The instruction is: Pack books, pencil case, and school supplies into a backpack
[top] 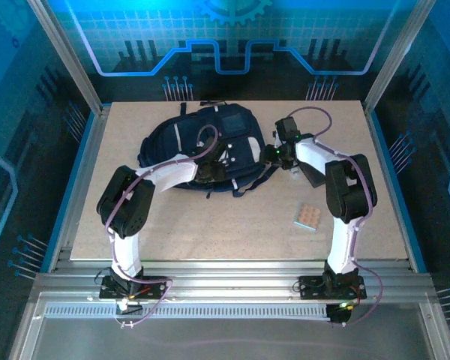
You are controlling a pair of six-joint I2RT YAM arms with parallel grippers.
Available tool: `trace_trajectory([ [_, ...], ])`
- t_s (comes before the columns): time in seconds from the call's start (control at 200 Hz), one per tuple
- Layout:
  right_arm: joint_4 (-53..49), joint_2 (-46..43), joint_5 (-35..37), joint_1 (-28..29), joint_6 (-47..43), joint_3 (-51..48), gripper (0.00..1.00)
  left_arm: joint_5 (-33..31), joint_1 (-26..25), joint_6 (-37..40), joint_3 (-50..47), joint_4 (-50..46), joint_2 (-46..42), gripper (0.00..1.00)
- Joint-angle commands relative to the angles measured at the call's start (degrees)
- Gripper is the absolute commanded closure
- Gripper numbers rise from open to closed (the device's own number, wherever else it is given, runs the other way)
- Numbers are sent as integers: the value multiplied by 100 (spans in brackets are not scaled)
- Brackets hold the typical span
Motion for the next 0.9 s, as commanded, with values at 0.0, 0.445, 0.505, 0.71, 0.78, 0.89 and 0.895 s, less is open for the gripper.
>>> trace_trajectory([
  [0.0,135,253,-240,157,229,-84,46,-766,4,19,167,492,205,52],
  [0.445,168,436,-246,233,598,-284,62,-1162,-19,101,-118,1216,562,93],
  [0.505,87,479,-154,240,613,-211,64,-1170,-12,124,-305,1345,369,100],
  [0.71,101,391,143,177,811,-274,87,-1220,178,95,-910,1532,-411,100],
  [0.78,109,343,246,136,828,-281,98,-1084,319,34,-1103,1528,-684,100],
  [0.89,177,307,272,68,855,-268,100,-892,483,64,-1330,1484,-1030,100],
  [0.895,178,306,274,66,855,-268,100,-873,488,64,-1338,1482,-1044,100],
])
